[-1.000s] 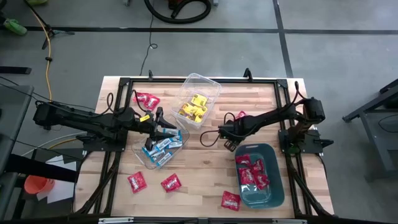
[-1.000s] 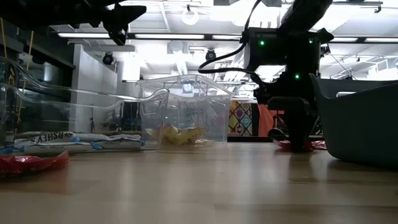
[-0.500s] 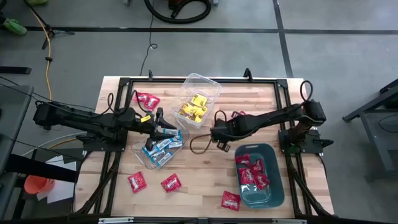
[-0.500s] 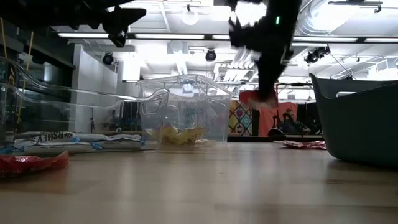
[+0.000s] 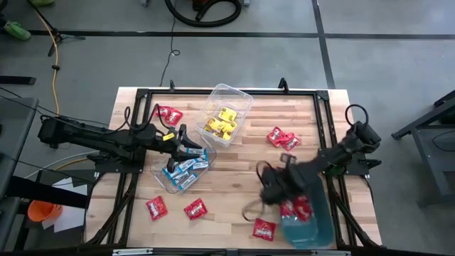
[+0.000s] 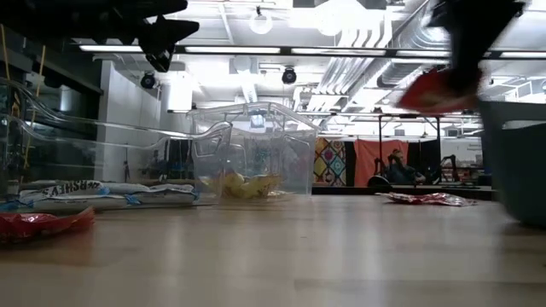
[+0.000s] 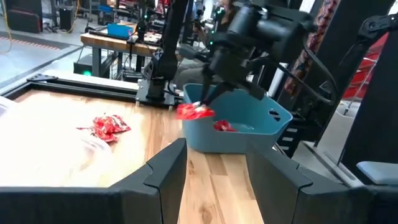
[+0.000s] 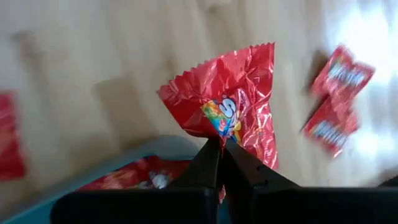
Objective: Sort candy
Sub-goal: Put the red candy into the blue bin
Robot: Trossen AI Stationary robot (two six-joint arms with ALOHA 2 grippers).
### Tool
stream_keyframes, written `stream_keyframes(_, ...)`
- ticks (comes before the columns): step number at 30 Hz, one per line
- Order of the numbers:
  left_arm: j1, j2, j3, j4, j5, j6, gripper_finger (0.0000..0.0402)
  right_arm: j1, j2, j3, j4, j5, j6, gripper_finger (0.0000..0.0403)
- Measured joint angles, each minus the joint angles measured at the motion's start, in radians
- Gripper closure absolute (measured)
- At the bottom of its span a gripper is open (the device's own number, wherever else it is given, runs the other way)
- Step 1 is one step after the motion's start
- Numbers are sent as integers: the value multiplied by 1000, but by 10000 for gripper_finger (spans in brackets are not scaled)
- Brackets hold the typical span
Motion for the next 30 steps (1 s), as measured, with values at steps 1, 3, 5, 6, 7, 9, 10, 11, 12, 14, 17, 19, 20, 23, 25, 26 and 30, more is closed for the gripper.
stream_keyframes(1,0,0,0,6,0,0,247,26,-6,0,-11,-6,41,397)
stream_keyframes(3,0,0,0,22,0,1,247,80,-25,0,-23,-4,116,396)
stream_keyframes(5,0,0,0,34,0,4,247,123,-47,0,-24,47,170,396)
stream_keyframes(6,0,0,0,36,0,13,247,141,-60,0,-21,80,195,396)
stream_keyframes(7,0,0,0,41,0,23,247,159,-72,0,-18,113,225,396)
stream_keyframes(9,0,0,0,55,0,42,247,188,-95,0,-4,135,276,396)
stream_keyframes(10,0,0,0,60,0,47,247,202,-106,0,11,126,297,396)
stream_keyframes(11,0,0,0,64,0,52,247,216,-115,0,27,99,317,396)
stream_keyframes(12,0,0,0,67,0,53,247,228,-121,0,44,62,336,396)
stream_keyframes(14,0,0,0,68,0,53,247,255,-128,0,70,-25,382,396)
stream_keyframes(17,0,0,0,64,0,53,247,291,-128,0,73,-136,459,396)
stream_keyframes(19,0,0,0,55,0,49,247,311,-128,0,57,-149,517,396)
stream_keyframes(20,0,0,0,51,0,41,247,318,-128,0,50,-147,543,396)
stream_keyframes(23,0,0,0,52,0,27,247,327,-127,0,6,-137,632,395)
stream_keyframes(25,0,0,0,51,0,26,247,320,-127,0,-36,-144,717,391)
stream_keyframes(26,0,0,0,51,0,26,247,315,-127,0,-57,-161,753,386)
stream_keyframes(30,0,0,0,51,0,26,247,290,-127,0,-91,-247,807,350)
